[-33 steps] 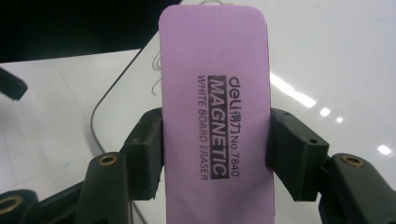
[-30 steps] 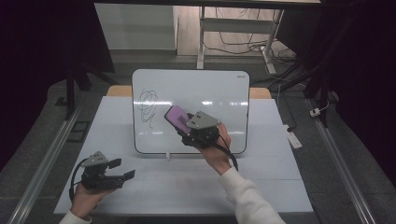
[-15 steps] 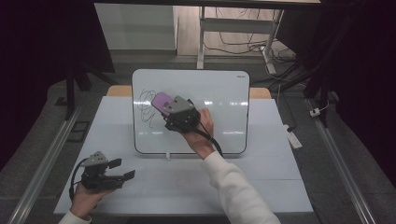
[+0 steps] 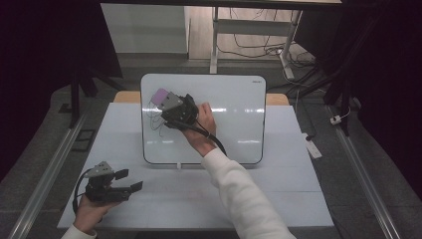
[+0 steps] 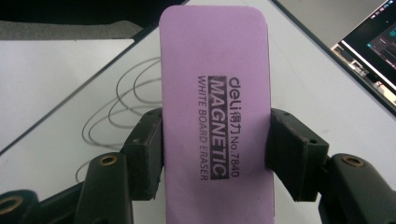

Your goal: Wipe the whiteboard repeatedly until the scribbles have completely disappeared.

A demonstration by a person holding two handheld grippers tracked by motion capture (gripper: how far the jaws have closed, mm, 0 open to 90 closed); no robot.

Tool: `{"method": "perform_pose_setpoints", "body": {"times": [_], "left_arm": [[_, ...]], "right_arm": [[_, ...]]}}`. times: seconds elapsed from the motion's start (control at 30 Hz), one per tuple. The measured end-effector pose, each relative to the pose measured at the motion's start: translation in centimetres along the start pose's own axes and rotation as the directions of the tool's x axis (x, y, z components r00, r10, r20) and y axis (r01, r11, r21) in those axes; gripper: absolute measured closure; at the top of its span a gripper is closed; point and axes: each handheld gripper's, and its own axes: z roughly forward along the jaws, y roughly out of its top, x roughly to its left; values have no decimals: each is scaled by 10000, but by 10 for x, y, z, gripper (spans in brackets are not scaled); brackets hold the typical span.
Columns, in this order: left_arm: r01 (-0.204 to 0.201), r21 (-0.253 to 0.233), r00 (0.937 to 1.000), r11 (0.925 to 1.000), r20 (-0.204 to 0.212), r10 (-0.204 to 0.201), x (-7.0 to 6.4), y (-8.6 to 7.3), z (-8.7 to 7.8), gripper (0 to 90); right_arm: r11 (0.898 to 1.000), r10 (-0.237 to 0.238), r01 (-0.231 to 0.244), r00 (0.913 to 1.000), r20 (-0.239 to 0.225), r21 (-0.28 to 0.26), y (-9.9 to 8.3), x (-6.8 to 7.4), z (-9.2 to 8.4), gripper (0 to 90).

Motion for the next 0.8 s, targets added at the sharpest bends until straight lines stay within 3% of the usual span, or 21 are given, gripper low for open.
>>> {"method": "perform_pose_setpoints", "body": {"times": [0.17,0.5,0.6,0.8], "left_arm": [[23,-30,10000,10000,2,-23,0,0,-1,203],[60,-59,10000,10000,-23,-60,3,-1,-3,203],[100,-90,9999,9999,-51,-101,3,-2,-3,203],[142,-102,9999,9998,-33,-142,4,-2,-4,203]], "right_arm": [[9996,288,-289,9993,-224,-50,5,-4,9,398],[9996,217,-211,9991,-362,179,16,-3,28,399],[9994,10,8,9986,-523,354,18,3,32,401],[9953,-631,714,9907,-1206,657,15,32,35,401]]}}
